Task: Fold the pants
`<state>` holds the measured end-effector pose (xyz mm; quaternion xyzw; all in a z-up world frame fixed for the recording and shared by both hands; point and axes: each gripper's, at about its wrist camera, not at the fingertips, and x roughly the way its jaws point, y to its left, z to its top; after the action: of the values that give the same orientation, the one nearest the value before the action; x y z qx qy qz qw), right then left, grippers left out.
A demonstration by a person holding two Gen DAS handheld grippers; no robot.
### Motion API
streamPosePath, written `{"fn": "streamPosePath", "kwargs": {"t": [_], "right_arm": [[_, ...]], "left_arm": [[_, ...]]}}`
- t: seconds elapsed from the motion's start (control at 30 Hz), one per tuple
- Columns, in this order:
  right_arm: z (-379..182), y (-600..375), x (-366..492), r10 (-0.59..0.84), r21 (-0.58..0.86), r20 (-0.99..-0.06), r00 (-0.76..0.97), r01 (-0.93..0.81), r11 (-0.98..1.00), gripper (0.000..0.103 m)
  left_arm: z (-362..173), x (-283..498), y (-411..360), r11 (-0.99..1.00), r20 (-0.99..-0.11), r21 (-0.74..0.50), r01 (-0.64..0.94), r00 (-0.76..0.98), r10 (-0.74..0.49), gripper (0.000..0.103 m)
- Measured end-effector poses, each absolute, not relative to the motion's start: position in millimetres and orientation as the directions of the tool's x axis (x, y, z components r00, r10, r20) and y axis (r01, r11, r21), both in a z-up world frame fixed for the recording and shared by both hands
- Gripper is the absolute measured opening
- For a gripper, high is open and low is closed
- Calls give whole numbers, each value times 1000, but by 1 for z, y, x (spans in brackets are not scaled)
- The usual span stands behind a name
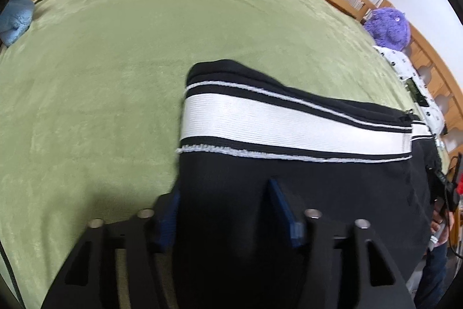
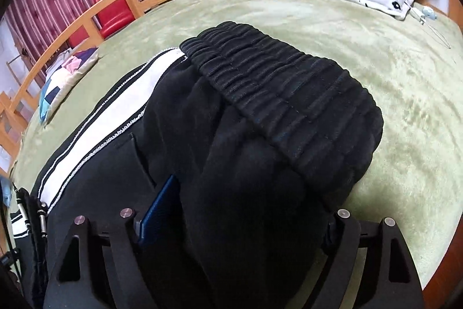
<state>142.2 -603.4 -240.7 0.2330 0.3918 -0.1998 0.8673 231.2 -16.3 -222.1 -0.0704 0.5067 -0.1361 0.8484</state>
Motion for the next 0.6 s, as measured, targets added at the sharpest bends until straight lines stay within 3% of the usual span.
{"fn": "streamPosePath", "kwargs": {"t": [0.03, 0.07, 0.17, 0.23, 0.3, 0.4, 0.6], "right_arm": [[-240, -603, 142, -164, 248, -772, 614, 530, 811, 77], [-240, -603, 141, -166, 246, -773, 613, 530, 812, 74], [-236, -601, 136, -159, 262, -767, 621, 530, 807, 51], [-232, -600, 131, -112, 321, -757, 644, 515, 795, 21], [-223, -595, 130, -100, 343, -746, 658, 509, 790, 19], [-192, -570, 135, -182, 244, -736, 653, 505, 828, 16], [-116, -525, 135, -192, 254, -652, 734, 450, 856, 15]], "left_arm": [[-221, 230, -17, 952, -836, -261, 159, 457, -305, 42], [-220, 229, -18, 950, -830, -264, 167, 462, -312, 32], [-211, 223, -18, 945, -809, -261, 197, 489, -325, 12], [-201, 218, -19, 944, -793, -248, 219, 513, -327, 11], [-191, 215, -16, 939, -778, -258, 227, 527, -341, 10], [-175, 213, -3, 917, -746, -319, 240, 534, -399, 10], [-152, 209, 28, 884, -705, -392, 254, 534, -466, 10]]}}
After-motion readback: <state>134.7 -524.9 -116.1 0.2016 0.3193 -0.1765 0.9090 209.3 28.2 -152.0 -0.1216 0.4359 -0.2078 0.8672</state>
